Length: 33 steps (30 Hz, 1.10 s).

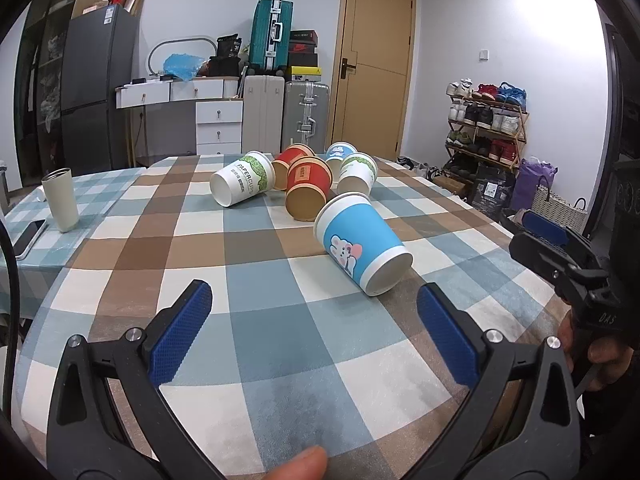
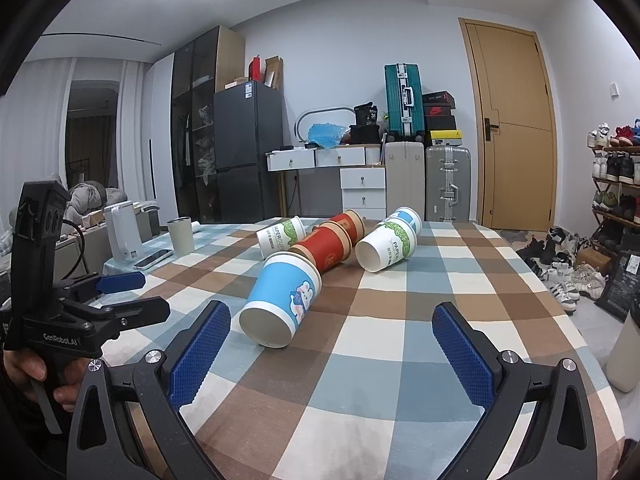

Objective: Flip cup upright
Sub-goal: 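Move the left tool toward the fallen blue bunny-print paper cup, then close the left tool fingers around the blue cup's body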

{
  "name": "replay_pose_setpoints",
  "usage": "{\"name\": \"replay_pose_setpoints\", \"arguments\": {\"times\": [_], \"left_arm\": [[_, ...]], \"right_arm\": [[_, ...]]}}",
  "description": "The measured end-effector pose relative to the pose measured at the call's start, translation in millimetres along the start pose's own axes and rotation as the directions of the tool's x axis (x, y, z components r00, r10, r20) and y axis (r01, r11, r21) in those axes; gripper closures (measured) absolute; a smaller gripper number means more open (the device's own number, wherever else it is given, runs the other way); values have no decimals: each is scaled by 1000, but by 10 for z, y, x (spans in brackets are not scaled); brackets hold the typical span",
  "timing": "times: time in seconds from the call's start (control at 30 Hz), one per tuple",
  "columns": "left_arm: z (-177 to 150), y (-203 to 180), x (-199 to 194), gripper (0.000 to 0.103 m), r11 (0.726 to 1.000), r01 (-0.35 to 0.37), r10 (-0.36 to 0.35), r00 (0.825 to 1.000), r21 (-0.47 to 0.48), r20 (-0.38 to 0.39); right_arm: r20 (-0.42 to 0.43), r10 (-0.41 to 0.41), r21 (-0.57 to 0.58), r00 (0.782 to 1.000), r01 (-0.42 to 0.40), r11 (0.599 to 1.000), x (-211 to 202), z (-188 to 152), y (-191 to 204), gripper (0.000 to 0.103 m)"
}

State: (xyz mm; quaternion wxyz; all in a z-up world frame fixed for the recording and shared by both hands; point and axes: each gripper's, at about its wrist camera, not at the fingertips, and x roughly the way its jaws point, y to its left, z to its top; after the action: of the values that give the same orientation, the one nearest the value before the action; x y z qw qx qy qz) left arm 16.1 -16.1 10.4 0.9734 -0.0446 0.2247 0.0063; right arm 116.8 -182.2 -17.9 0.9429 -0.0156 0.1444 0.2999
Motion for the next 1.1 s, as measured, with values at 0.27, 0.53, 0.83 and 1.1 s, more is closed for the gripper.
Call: {"name": "replay_pose_setpoints", "arguments": {"times": [0.27, 0.53, 0.83, 1.1], "left_arm": [[95, -76, 177, 1, 1000, -4, 3, 999, -10, -38], [227, -184, 503, 1, 1000, 1, -4, 993, -28, -121], [341, -281, 875, 1, 998, -37, 27, 983, -55, -181], [477, -370, 1151, 1, 997, -48, 34, 976, -59, -215]], "right_arm": [[-35, -21, -2, 999, 21, 1000, 15, 9, -25, 0], [-22, -54, 43, 998, 55, 998, 63, 2, -113, 0], [-70, -87, 56, 994, 91, 994, 124, -5, -184, 0], [-92, -100, 61, 991, 105, 993, 111, 8, -218, 0]]}}
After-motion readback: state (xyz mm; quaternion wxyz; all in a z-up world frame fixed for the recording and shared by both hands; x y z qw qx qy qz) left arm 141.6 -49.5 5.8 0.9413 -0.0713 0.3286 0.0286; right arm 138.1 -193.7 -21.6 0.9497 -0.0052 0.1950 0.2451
